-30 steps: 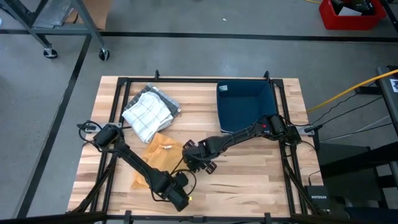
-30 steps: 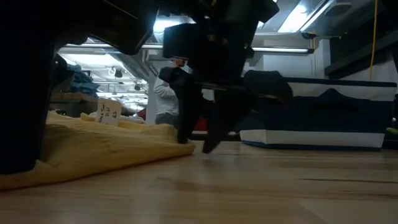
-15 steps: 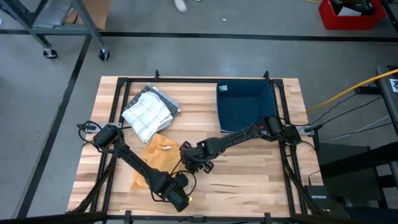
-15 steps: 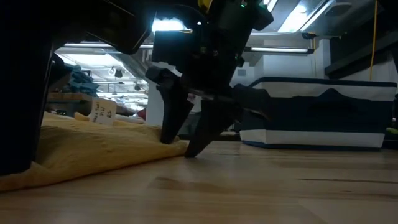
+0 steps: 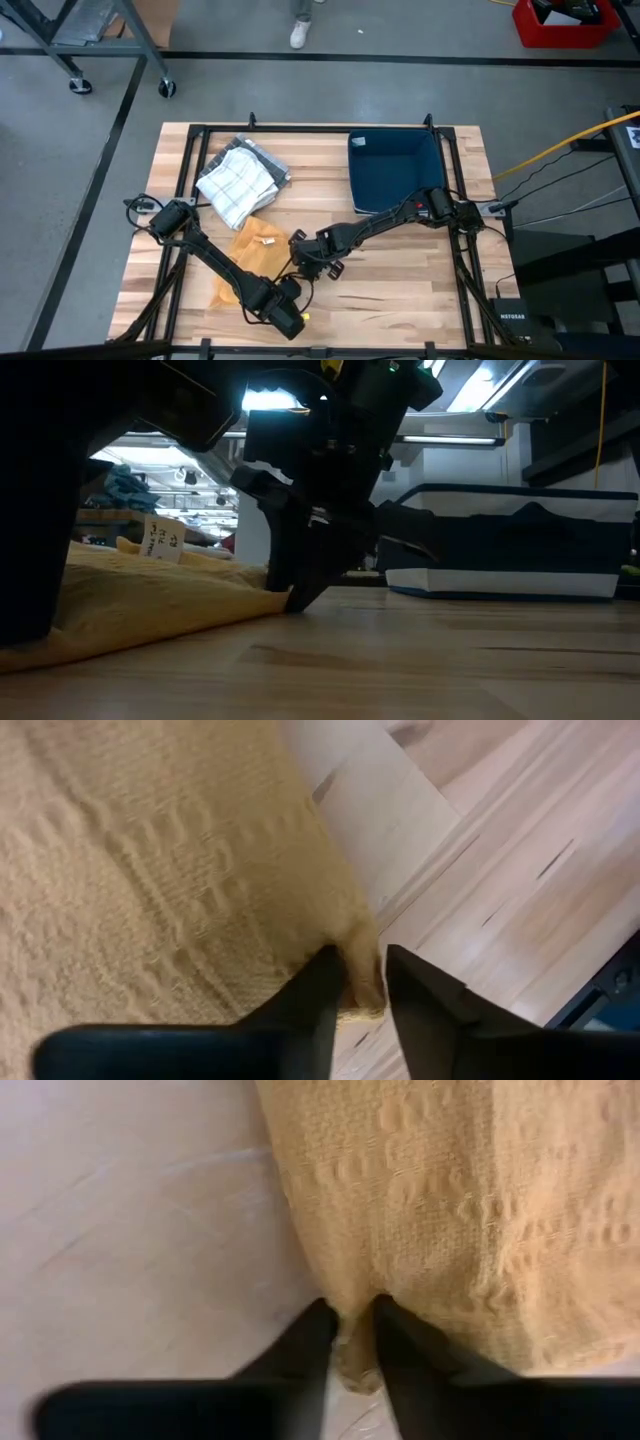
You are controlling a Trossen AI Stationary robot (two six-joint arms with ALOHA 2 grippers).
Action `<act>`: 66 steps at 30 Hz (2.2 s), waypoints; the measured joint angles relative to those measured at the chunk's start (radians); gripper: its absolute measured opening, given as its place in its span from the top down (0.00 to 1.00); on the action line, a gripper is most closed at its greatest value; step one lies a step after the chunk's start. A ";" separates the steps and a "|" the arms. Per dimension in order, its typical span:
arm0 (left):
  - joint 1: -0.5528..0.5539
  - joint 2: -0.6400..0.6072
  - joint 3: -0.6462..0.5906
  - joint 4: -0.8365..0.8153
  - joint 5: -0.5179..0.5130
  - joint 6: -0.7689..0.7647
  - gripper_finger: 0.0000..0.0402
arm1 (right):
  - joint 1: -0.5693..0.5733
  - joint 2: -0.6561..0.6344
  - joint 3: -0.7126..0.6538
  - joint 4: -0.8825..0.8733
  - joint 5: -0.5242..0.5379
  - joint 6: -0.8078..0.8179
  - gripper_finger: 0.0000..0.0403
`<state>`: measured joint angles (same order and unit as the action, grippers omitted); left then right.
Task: Fold towel
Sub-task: Fold the yellow towel
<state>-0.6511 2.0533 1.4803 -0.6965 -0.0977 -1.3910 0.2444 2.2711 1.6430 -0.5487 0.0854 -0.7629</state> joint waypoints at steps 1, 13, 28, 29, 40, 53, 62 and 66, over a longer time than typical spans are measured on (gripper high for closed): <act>-0.002 0.000 0.000 0.000 0.000 -0.015 0.83 | 0.000 0.000 0.000 -0.008 0.000 0.004 0.80; -0.024 0.000 0.010 0.009 -0.015 -0.125 0.99 | 0.031 -0.002 0.015 -0.184 0.009 0.145 0.98; -0.023 0.002 0.149 0.005 -0.033 -0.055 1.00 | 0.059 0.010 0.305 -0.692 -0.124 0.269 0.99; -0.023 0.002 0.161 0.002 -0.035 -0.047 1.00 | 0.059 0.010 0.320 -0.720 -0.137 0.276 0.99; -0.029 0.002 0.272 -0.093 -0.082 -0.015 1.00 | 0.058 0.009 0.475 -0.902 -0.243 0.346 0.99; -0.046 -0.003 0.443 -0.528 -0.136 -0.080 1.00 | 0.055 0.006 0.659 -0.808 -0.098 0.311 0.99; -0.068 -0.004 0.458 -0.742 -0.136 -0.219 1.00 | 0.024 0.006 0.659 -0.616 -0.046 0.230 0.99; -0.077 -0.004 0.458 -0.805 -0.091 -0.276 1.00 | -0.017 0.006 0.654 -0.564 -0.025 0.229 0.99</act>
<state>-0.7283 2.0495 1.9381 -1.5019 -0.1887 -1.6669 0.2272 2.2768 2.2973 -1.1129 0.0601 -0.5339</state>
